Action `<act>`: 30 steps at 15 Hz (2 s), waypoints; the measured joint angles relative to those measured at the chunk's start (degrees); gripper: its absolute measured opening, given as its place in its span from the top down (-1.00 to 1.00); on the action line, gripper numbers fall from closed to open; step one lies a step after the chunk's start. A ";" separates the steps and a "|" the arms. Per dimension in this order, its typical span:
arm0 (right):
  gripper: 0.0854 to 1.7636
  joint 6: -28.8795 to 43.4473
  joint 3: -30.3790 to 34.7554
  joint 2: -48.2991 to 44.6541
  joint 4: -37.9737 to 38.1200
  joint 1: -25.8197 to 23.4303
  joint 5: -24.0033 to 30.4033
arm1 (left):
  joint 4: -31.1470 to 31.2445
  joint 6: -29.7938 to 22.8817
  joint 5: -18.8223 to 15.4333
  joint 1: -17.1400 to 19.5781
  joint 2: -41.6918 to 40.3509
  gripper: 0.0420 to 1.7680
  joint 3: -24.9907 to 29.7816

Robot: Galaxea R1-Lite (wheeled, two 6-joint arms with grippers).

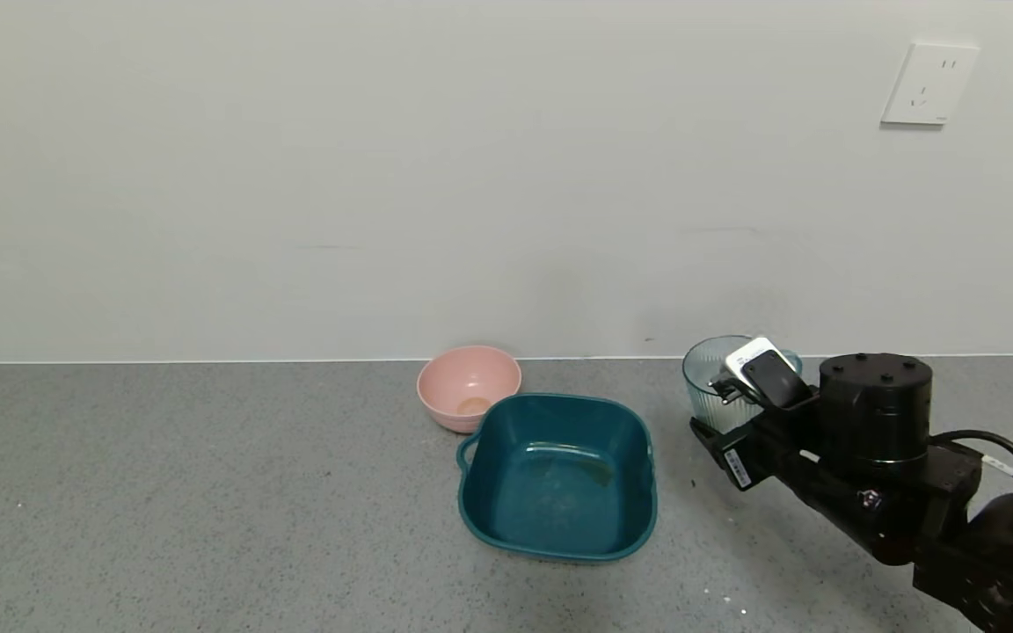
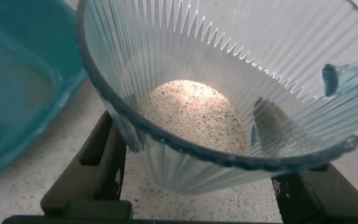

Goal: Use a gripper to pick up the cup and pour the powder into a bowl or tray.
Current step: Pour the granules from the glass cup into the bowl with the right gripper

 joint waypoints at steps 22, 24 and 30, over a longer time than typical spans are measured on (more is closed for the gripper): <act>-0.49 -21.75 -17.34 3.16 26.21 4.57 -2.51 | 0.00 0.02 0.00 0.02 0.00 -0.94 0.00; -0.49 -25.27 -18.32 3.90 26.36 4.51 -4.05 | -0.02 0.02 0.00 0.02 0.00 -0.94 0.00; -0.49 -30.10 -24.97 5.81 34.47 5.07 -10.53 | -0.02 0.02 0.00 0.02 0.00 -0.94 0.00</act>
